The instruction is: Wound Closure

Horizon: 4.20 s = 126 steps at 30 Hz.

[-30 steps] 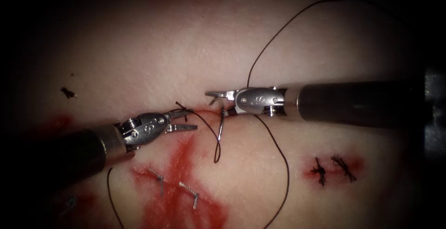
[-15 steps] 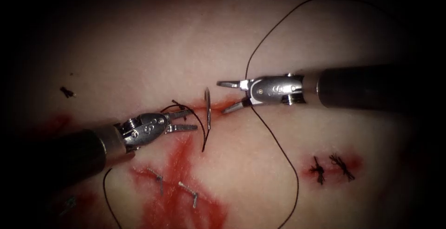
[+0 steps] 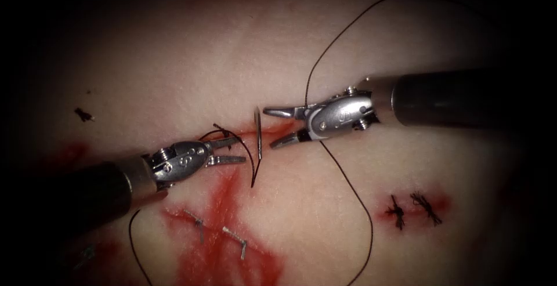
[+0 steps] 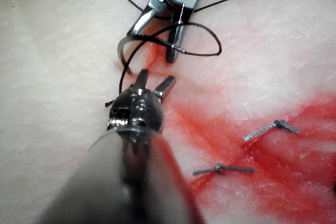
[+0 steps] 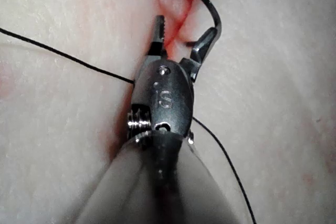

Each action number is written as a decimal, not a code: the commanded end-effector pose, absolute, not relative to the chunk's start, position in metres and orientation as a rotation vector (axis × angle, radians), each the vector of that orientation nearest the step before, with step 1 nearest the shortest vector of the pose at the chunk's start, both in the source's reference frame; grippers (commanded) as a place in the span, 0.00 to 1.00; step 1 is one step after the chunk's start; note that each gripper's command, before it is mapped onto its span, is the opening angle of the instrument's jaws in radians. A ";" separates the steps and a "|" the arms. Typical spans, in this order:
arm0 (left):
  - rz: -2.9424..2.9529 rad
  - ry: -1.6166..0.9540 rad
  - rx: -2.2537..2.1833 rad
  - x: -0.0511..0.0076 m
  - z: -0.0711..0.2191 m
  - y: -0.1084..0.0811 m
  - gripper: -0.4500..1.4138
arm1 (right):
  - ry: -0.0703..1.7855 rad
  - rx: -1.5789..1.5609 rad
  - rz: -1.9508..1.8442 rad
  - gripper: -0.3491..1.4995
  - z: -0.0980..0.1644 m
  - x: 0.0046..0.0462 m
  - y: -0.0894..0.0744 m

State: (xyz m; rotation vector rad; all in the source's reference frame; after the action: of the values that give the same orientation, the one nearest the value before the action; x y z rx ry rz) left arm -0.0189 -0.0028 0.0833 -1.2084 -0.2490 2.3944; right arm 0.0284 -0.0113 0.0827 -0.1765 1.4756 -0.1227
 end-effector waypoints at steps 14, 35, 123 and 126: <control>2.395 -0.250 -1.212 -0.0193 0.084 -0.003 0.39 | 1.529 -0.311 -0.117 0.74 0.083 0.0301 -0.011; 2.400 -0.248 -1.203 -0.0195 0.084 -0.003 0.36 | 1.554 -0.360 -0.139 0.63 0.082 0.0312 -0.011; 2.500 -0.384 -0.940 -0.0219 0.095 -0.009 0.44 | 1.501 -0.301 -0.173 0.00 0.083 0.0315 -0.011; 2.512 -0.384 -0.907 -0.0218 0.096 -0.009 0.44 | 1.499 -0.302 -0.172 0.00 0.083 0.0315 -0.011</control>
State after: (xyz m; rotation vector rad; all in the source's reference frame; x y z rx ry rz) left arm -0.0212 -0.0093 0.0954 -0.9030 -0.3844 2.5145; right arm 0.0308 -0.0103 0.0828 -0.3025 1.4969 -0.1728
